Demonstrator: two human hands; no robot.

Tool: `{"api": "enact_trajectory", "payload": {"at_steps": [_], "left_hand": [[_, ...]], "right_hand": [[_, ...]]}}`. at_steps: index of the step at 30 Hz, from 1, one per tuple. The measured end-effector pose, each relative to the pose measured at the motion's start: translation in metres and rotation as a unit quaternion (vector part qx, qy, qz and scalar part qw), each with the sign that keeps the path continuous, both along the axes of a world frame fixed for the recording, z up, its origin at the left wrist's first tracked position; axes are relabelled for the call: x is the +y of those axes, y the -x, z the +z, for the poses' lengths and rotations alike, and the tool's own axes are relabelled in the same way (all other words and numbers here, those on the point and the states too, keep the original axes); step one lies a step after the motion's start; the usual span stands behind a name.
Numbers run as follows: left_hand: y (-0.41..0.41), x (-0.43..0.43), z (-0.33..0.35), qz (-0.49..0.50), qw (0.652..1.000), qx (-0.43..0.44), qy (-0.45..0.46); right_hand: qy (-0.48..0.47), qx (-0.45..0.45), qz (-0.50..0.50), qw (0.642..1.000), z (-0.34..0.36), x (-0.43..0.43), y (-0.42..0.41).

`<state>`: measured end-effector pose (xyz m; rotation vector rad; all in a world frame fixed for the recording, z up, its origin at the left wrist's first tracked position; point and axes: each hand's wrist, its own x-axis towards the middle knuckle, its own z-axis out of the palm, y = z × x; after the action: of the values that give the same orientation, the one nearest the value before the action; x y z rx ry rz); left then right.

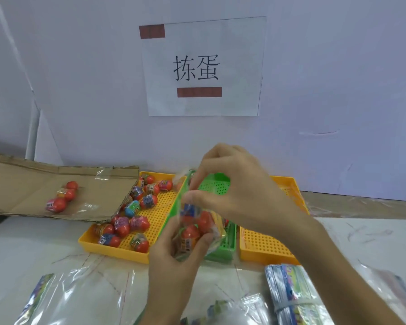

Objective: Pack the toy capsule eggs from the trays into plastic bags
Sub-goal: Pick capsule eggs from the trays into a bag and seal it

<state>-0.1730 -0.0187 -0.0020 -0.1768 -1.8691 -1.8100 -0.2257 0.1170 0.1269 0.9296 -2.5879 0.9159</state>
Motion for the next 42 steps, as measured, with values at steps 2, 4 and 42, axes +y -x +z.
{"api": "enact_trajectory", "payload": {"at_steps": [2,4,42], "left_hand": [[0.002,-0.002,0.0,-0.002,1.0,-0.002,-0.008],[0.004,-0.004,0.001,0.0,1.0,-0.004,-0.014],[0.008,-0.016,0.052,-0.02,0.999,-0.014,-0.023]], "right_hand": [[-0.049,-0.033,0.016,0.998,-0.003,-0.002,0.003],[-0.04,-0.086,0.052,0.994,-0.003,0.003,0.006],[-0.017,-0.18,0.115,0.977,-0.004,0.028,0.023]]}}
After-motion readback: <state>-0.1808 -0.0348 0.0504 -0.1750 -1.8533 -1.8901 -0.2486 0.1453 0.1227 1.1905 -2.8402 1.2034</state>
